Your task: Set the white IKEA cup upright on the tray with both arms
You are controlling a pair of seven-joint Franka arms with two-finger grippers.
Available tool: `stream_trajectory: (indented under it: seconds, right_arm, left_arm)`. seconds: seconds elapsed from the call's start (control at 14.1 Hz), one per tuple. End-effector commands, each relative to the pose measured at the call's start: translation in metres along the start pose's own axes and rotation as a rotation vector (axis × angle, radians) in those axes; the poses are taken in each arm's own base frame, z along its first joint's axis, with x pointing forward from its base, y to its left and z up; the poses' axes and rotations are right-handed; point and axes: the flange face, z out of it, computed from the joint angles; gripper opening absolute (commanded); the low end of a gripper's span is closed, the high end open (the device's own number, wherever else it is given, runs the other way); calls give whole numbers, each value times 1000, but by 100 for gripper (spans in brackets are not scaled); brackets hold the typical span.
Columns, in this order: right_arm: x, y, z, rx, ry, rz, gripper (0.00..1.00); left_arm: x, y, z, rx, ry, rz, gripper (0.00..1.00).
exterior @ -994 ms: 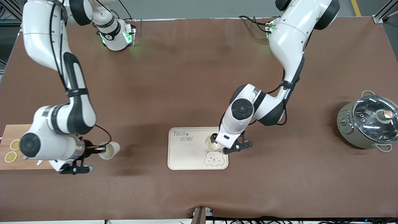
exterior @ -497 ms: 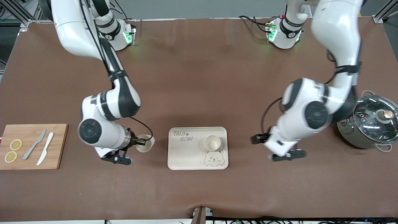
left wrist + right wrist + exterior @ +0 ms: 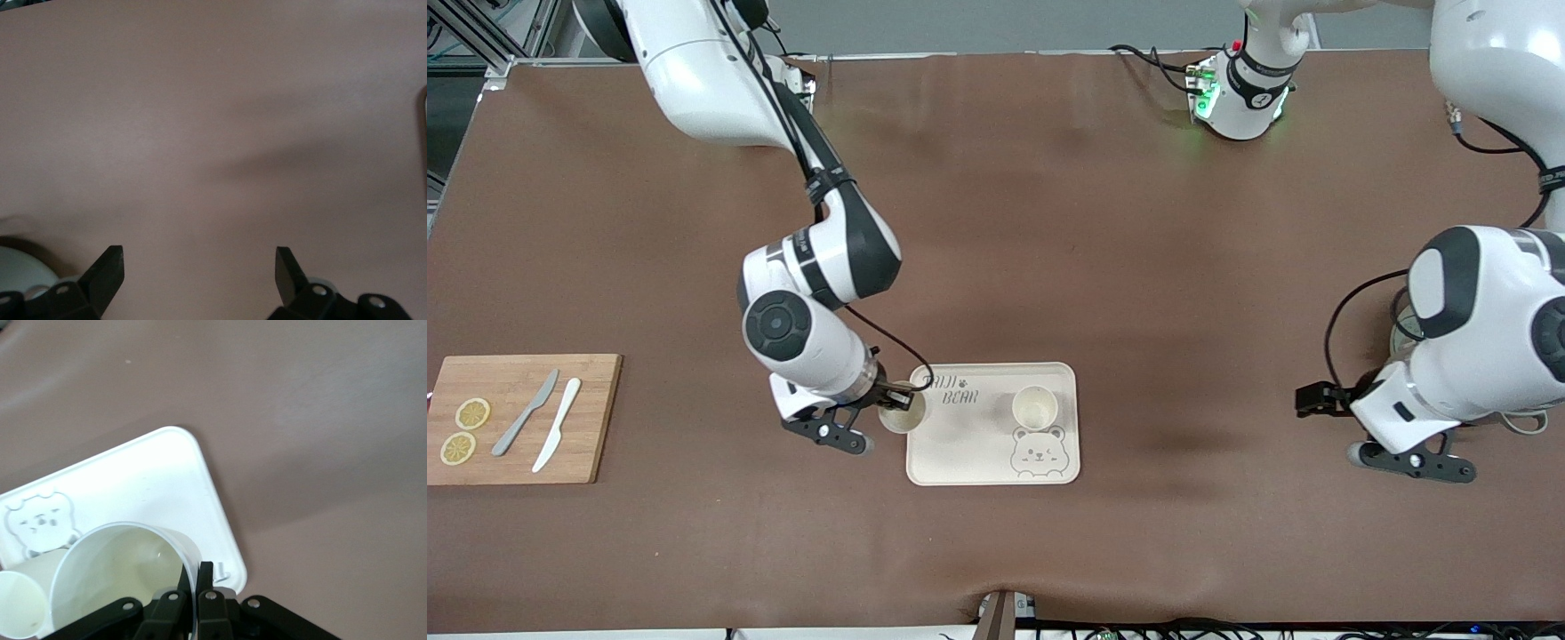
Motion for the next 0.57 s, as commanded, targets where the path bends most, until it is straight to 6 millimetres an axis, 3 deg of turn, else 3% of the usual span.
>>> stream_trajectory:
  seconds: [0.0, 0.28, 0.5]
  right_arm:
    - [-14, -20, 7, 24, 38, 24, 0]
    - [-36, -40, 24, -21, 109, -52, 0]
    - [-40, -43, 42, -39, 116, -50, 0]
  left_arm:
    - [-27, -1, -21, 24, 3, 37, 100]
    - [-65, 15, -35, 32, 8, 26, 100]
    - [-92, 28, -55, 16, 35, 12, 100]
